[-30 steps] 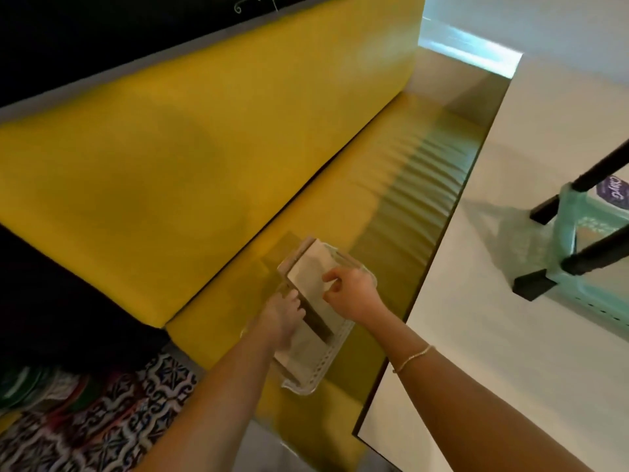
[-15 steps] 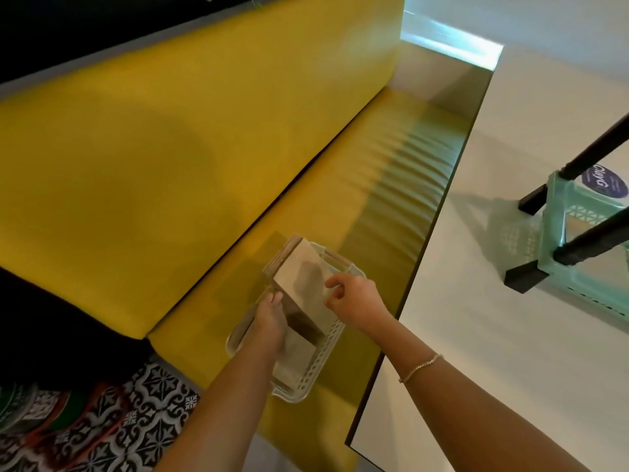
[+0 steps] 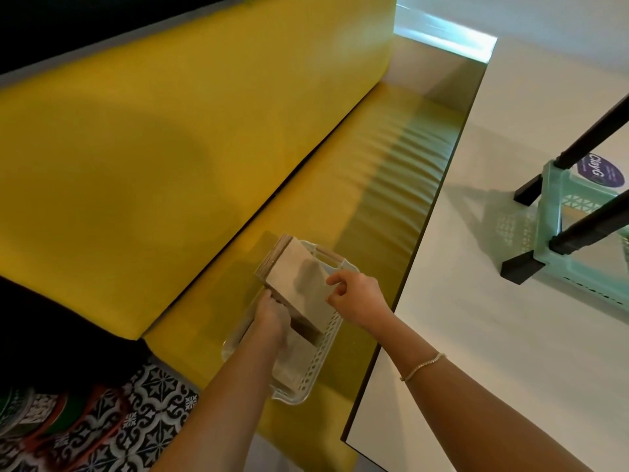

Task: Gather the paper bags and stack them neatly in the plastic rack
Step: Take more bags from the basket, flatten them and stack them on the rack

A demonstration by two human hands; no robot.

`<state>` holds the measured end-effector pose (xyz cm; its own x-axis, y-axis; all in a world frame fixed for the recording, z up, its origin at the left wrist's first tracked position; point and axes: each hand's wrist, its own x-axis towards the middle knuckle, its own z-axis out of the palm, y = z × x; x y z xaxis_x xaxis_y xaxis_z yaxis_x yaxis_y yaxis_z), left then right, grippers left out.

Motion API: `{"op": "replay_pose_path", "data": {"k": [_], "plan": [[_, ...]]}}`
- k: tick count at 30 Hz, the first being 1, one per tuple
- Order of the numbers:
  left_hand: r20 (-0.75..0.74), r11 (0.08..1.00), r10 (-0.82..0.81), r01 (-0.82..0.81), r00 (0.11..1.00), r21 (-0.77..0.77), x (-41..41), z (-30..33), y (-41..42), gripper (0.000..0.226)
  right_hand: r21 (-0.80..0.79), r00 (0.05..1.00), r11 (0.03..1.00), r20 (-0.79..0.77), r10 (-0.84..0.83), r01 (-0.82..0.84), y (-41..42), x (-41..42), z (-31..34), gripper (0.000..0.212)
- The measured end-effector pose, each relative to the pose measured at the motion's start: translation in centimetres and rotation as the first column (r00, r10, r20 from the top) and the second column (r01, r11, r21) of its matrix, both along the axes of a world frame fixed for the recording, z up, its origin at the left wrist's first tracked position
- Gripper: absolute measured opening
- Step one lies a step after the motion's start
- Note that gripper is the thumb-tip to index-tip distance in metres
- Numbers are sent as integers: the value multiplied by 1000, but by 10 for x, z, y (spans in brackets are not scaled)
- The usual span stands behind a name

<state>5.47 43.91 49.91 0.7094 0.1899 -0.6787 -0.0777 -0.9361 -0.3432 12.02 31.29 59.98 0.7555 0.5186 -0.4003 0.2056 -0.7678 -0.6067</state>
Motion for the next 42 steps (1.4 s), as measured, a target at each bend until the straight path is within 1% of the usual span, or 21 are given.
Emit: {"op": "replay_pose_path", "data": {"k": [1,2,3,4,7,9,11,13,16,19,20,22,25,27,28,30,33,35,38,39,42], "plan": [[0,1000,-8,8,1000,5,-2,1,-1,53,1,1000,1000,5,-1,1,0,1,0,33],[27,996,39,-36,999,-82,-2,0,-1,48,4,1000,1000,10,-3,3,0,1,0,33],[21,992,68,-65,997,-107,-1,5,-1,45,11,1000,1000,13,-8,8,1,1,0,32],[-36,996,24,-27,999,-83,-2,9,0,41,17,1000,1000,17,-13,12,2,1,0,32],[4,970,235,-234,972,-72,-4,19,-7,35,32,999,999,30,-20,19,1,-1,1,30],[12,963,254,-252,967,-95,-7,24,-7,33,40,999,999,47,-17,16,-1,-2,2,30],[77,943,309,-295,948,-151,-11,24,-5,31,44,997,999,71,-11,8,-5,-4,4,29],[116,942,310,-289,944,-168,-16,30,-1,29,53,995,999,99,-20,15,-9,-7,9,28],[160,961,245,-218,956,-172,-22,57,7,32,81,989,996,141,-44,33,-16,-11,21,29],[242,962,230,-183,943,-202,-26,93,13,34,91,987,996,156,-32,18,-25,-14,36,30],[265,963,226,-174,937,-205,-26,108,14,31,93,991,996,130,-21,9,-29,-16,41,37],[299,945,277,-204,913,-255,-25,144,15,26,128,1000,992,28,4,-7,-38,-19,51,66],[366,916,320,-186,874,-357,-17,204,14,39,225,997,974,-76,21,-4,-55,-21,67,107],[412,887,348,-154,842,-435,-12,241,8,42,341,990,939,-143,4,45,-70,-19,80,121],[422,869,361,-136,831,-475,-9,258,1,42,423,983,903,-183,-1,80,-79,-17,88,121],[418,829,365,-87,832,-552,-1,286,-17,47,561,973,817,-229,-2,133,-101,-12,104,106],[346,747,369,-54,863,-662,17,305,-57,58,630,939,729,-340,-49,266,-145,-8,125,89],[279,685,367,-55,887,-726,31,305,-88,59,625,898,688,-431,-89,369,-181,-5,134,81],[156,560,363,-81,919,-825,53,289,-140,46,571,850,663,-487,-202,484,-238,0,140,61],[131,536,353,-86,926,-840,61,281,-158,45,548,830,651,-498,-250,525,-257,1,139,56],[112,540,324,-86,939,-837,85,255,-212,63,476,764,609,-510,-395,634,-309,7,131,49]]}}
